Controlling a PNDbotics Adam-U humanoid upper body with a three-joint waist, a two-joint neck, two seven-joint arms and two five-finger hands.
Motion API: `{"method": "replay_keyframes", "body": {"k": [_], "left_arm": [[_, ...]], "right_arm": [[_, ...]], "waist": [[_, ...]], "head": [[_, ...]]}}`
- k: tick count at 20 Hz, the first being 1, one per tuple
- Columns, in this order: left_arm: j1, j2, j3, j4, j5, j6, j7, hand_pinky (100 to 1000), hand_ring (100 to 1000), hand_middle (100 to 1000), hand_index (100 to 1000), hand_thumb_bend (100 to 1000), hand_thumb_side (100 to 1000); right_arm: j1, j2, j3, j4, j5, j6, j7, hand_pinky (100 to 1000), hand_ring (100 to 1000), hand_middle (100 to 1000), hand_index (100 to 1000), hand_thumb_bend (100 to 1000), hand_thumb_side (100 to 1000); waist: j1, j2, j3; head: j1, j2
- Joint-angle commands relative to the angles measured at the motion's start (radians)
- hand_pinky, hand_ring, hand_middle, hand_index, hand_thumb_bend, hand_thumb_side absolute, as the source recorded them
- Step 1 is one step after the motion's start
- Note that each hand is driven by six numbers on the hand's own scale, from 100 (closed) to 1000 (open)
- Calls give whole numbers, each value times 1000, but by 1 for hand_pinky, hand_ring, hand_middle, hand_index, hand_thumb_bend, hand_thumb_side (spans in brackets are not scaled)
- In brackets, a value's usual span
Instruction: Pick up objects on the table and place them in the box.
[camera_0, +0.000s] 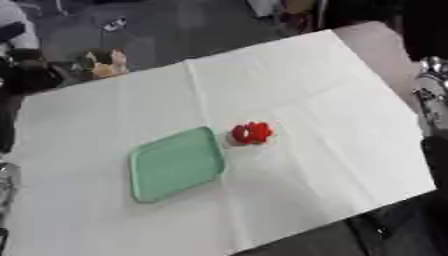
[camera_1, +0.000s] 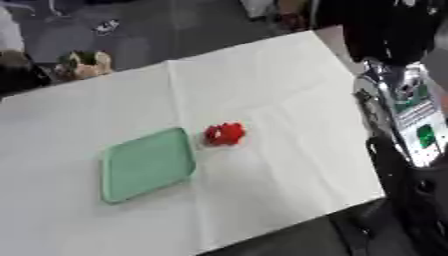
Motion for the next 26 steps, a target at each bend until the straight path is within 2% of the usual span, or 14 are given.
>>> {"method": "replay_keyframes", "body": {"k": [1, 6, 12, 15, 18, 21, 23, 26], "left_arm": [[-15, 21, 12, -19, -5, 2, 1, 633, 731, 856, 905, 321, 906], [-15, 21, 12, -19, -5, 2, 1, 633, 731, 856, 905, 323, 906], [-12, 23, 11, -18, -5, 3, 0, 633, 732, 855, 905, 324, 906], [-11, 19, 12, -18, -5, 2, 1, 634, 733, 856, 905, 325, 905], [-9, 17, 13, -17, -5, 1, 4, 634, 732, 855, 904, 326, 904], [-7, 19, 11, -17, -5, 1, 2, 635, 732, 855, 904, 326, 904], [-7, 19, 10, -17, -4, 1, 1, 634, 732, 855, 904, 327, 904], [-6, 20, 7, -16, -3, 2, -2, 633, 731, 855, 904, 327, 905]], "right_arm": [[-18, -17, -2, -15, -1, -5, 7, 493, 644, 626, 740, 100, 988], [-16, -17, -2, -15, 1, -12, 23, 495, 646, 628, 741, 136, 965], [-4, -21, -7, -15, 36, 0, 59, 506, 660, 644, 747, 127, 915], [3, -30, -18, -15, 145, 44, 64, 515, 671, 660, 750, 132, 897], [-9, -56, -1, -15, 283, 114, 83, 536, 690, 688, 759, 136, 908], [-66, -112, 49, 4, 440, 162, 173, 586, 735, 749, 794, 162, 934], [-122, -140, 94, 51, 530, 149, 259, 615, 755, 772, 817, 183, 947], [-209, -161, 155, 146, 636, 85, 379, 659, 782, 814, 851, 251, 955]], "waist": [[-4, -8, -1], [-5, -10, 0], [-7, -15, 3], [-7, -21, 11], [-9, -26, 19], [-13, -30, 27], [-15, -32, 31], [-17, -33, 34]], "head": [[0, -1], [23, -1], [53, -1], [61, -1], [59, -1], [48, -1], [45, -1], [36, -1]]}}
